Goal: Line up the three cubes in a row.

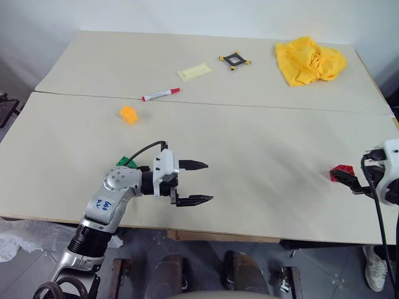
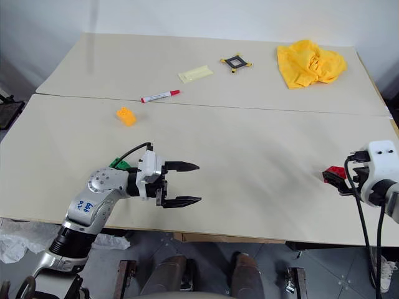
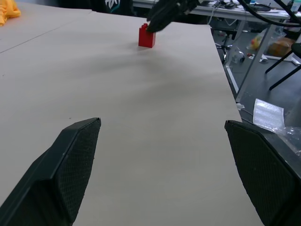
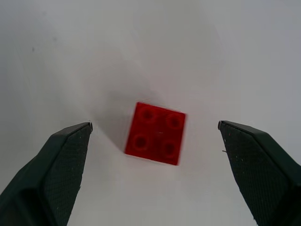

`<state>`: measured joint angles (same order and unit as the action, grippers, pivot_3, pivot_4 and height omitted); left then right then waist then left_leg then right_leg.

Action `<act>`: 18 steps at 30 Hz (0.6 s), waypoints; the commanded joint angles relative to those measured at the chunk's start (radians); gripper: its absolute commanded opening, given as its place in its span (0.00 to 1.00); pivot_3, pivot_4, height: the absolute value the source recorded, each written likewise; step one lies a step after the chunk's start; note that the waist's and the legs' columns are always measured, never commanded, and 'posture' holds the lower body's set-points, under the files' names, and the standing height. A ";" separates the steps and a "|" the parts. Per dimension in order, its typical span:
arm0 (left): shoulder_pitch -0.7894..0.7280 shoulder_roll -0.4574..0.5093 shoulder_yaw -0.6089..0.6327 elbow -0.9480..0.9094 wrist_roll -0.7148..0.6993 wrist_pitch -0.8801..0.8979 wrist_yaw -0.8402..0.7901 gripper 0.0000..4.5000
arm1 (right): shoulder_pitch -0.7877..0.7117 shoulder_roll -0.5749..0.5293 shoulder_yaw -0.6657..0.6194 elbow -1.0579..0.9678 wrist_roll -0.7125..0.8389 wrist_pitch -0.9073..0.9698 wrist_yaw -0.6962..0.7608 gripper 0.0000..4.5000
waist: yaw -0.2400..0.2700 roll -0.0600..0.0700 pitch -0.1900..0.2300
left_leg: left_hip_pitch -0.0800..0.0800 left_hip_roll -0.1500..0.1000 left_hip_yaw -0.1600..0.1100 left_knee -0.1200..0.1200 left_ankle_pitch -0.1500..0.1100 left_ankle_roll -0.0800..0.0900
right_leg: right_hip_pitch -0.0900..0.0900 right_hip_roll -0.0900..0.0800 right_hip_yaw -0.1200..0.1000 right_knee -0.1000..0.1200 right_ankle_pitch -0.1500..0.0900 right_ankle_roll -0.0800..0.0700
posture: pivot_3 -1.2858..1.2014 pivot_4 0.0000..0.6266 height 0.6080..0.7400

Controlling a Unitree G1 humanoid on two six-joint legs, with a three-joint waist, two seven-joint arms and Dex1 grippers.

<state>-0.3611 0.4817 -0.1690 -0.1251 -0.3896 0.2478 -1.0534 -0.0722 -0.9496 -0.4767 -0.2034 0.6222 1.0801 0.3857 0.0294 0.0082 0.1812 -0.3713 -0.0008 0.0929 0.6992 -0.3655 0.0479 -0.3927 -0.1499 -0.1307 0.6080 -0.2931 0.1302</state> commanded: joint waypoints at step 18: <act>0.002 0.018 0.072 -0.039 -0.014 -0.023 0.021 1.00 | -0.178 -0.069 0.270 0.040 -0.168 -0.358 0.365 0.33 | -0.011 0.000 0.000 | 0.001 0.001 0.001 0.000 0.000 0.000 | 0.000 0.001 0.000 0.000 0.000 0.000 | 0.52 0.24 1.00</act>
<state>-0.3649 0.4913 -0.1210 -0.1382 -0.3895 0.2370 -1.0370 -0.2191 -0.9870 -0.2383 -0.1399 0.4815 0.8492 0.6384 0.0187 0.0087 0.1815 -0.3705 0.0001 0.0943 0.6988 -0.3654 0.0475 -0.3933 -0.1484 -0.1301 0.6077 -0.2931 0.1305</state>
